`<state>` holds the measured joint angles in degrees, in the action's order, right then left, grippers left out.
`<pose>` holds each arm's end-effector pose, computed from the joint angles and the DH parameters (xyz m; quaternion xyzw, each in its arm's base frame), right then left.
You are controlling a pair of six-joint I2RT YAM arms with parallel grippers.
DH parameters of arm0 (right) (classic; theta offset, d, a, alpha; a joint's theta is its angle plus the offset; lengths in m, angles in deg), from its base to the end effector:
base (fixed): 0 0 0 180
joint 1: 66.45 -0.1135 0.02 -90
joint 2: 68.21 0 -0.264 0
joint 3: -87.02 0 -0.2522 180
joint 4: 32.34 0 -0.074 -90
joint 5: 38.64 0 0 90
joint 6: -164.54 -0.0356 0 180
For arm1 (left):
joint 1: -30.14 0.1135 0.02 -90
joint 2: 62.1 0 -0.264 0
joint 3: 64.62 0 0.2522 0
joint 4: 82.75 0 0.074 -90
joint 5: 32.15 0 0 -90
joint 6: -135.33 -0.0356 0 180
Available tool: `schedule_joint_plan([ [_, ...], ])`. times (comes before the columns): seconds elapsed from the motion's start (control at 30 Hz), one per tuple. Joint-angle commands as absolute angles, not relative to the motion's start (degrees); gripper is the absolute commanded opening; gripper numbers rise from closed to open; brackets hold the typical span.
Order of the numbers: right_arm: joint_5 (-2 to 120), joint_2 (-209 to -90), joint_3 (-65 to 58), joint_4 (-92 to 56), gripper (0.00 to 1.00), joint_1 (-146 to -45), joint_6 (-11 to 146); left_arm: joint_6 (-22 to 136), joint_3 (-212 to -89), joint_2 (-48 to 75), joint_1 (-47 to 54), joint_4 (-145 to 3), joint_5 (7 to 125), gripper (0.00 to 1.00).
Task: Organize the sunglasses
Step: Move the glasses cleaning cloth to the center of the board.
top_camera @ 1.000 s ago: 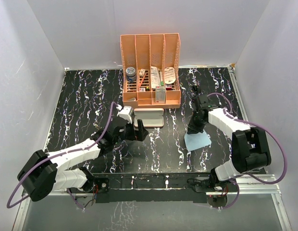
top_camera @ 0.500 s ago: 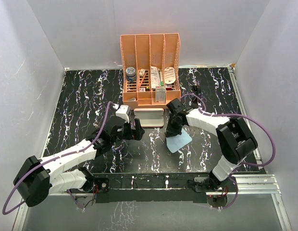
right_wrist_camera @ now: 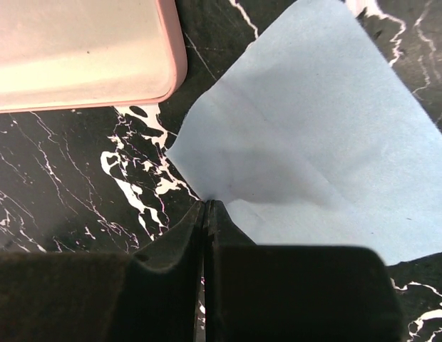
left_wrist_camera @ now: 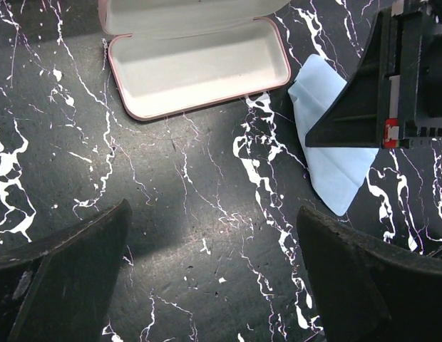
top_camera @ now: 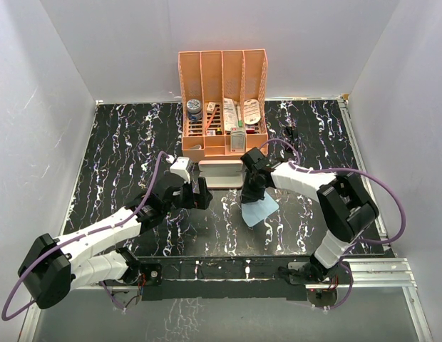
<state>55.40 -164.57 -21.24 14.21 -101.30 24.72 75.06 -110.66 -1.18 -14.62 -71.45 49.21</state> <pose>0.2561 0.1814 0.1672 0.1227 0.9783 0.1358 0.0974 0.1695 -0.1606 0.2313 0.0712 0.8444 -0.2681 0.4583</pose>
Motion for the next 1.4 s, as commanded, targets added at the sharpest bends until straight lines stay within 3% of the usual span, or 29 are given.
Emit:
schedule_joint_plan([
  [0.0,53.1,-159.9,-22.1,13.1,0.00,-99.4,24.8,75.7,-113.0,-2.2,-15.0,-70.7,49.2,0.99],
  [0.47,57.0,-159.0,-27.2,9.8,0.00,-94.6,27.4,75.9,-113.7,0.3,-16.5,-71.6,48.8,0.99],
  [1.2,62.6,-163.5,-24.8,5.4,0.00,-100.8,26.9,75.8,-114.4,2.4,-17.5,-72.1,48.1,0.99],
  [1.37,60.6,-162.8,-25.3,6.2,0.10,-102.8,27.3,75.7,-114.4,1.9,-17.5,-71.8,47.8,0.99],
])
